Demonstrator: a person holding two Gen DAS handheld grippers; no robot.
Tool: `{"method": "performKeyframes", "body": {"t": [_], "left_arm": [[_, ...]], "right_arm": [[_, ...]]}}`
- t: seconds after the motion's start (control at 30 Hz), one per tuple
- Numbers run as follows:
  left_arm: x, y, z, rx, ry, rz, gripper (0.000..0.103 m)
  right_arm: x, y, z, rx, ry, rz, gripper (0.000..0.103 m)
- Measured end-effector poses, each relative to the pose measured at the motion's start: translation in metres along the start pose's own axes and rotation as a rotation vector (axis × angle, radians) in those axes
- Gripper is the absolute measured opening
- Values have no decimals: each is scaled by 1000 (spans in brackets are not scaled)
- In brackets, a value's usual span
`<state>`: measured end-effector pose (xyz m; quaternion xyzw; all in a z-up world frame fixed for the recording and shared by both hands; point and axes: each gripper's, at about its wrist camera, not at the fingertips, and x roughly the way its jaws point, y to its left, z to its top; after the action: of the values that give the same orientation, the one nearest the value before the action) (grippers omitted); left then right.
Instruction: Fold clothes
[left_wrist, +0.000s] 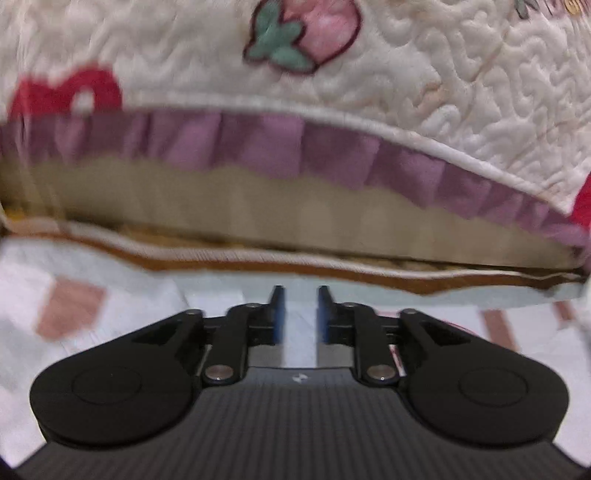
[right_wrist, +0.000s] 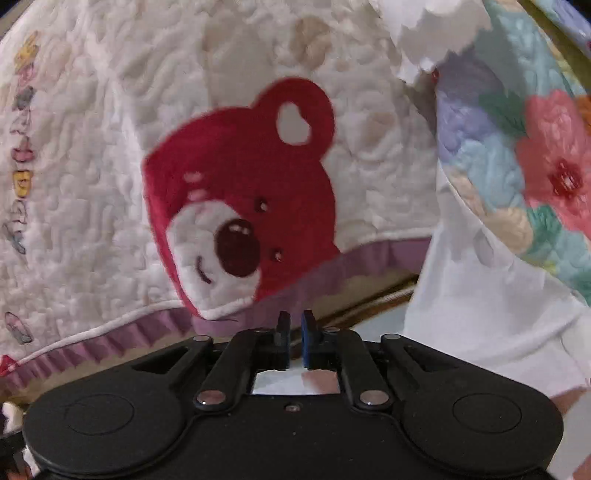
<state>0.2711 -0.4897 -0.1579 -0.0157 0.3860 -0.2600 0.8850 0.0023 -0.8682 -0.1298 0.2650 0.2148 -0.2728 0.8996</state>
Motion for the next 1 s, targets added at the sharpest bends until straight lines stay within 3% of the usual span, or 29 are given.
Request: {"method": "performKeyframes", "body": {"t": [0.1, 0.27, 0.47, 0.53, 0.67, 0.8, 0.87, 0.9, 0.93, 1.0], "left_arm": [[-27, 18, -7, 61, -3, -28, 44], [-68, 54, -17, 151, 18, -51, 46], [-102, 122, -39, 244, 65, 30, 52], [-105, 143, -46, 249, 61, 64, 52], [-97, 174, -53, 160, 89, 88, 52], [-97, 183, -57, 145, 90, 70, 52], [-98, 184, -58, 149, 88, 55, 53], [-99, 184, -59, 151, 85, 50, 53], [-100, 185, -59, 151, 83, 46, 54], [-102, 187, -61, 148, 84, 42, 56]], "right_arm": [[-14, 3, -30, -22, 39, 79, 36], [-23, 17, -96, -141, 202, 134, 35], [-39, 19, -146, -168, 267, 53, 37], [-47, 19, -152, -122, 272, 33, 37], [-67, 34, -172, -126, 288, 33, 37], [-76, 51, -201, -133, 396, 68, 46], [-73, 52, -218, -202, 437, -30, 44], [-74, 49, -221, -227, 420, -76, 32], [-76, 44, -220, -233, 393, -119, 32], [-77, 36, -216, -254, 364, -301, 33]]}}
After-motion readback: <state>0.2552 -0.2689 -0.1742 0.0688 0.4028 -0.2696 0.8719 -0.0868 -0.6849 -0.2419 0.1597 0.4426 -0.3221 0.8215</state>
